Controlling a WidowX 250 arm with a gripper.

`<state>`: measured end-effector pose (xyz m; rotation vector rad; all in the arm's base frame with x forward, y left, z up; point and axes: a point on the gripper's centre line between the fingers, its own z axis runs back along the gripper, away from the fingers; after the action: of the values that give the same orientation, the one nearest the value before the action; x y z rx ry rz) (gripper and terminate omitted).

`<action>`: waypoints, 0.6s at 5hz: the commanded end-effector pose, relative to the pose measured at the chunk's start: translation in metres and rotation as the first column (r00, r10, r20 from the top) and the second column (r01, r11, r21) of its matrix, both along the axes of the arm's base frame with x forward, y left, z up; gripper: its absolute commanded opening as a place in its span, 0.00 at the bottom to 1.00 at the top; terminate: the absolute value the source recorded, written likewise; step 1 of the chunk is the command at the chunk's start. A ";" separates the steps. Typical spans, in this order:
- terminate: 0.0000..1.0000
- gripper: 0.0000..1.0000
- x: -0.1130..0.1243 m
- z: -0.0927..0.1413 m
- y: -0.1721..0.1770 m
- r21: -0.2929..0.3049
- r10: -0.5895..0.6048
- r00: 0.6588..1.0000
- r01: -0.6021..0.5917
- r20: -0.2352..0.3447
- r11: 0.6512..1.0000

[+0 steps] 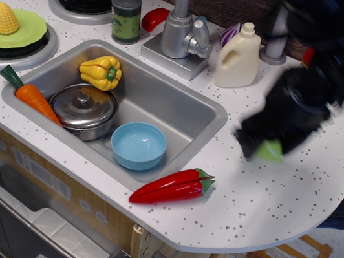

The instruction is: Put pear in bowl

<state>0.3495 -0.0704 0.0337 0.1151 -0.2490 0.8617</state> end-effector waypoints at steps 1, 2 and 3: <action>0.00 0.00 0.004 0.028 0.063 0.035 -0.068 0.996 0.066 0.055 0.997; 0.00 0.00 -0.007 0.023 0.097 0.030 -0.082 0.995 0.080 0.057 0.996; 0.00 0.00 -0.014 0.004 0.115 0.019 -0.082 0.994 0.081 0.079 0.997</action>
<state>0.3245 0.0479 0.0132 0.0876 -0.2927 0.7718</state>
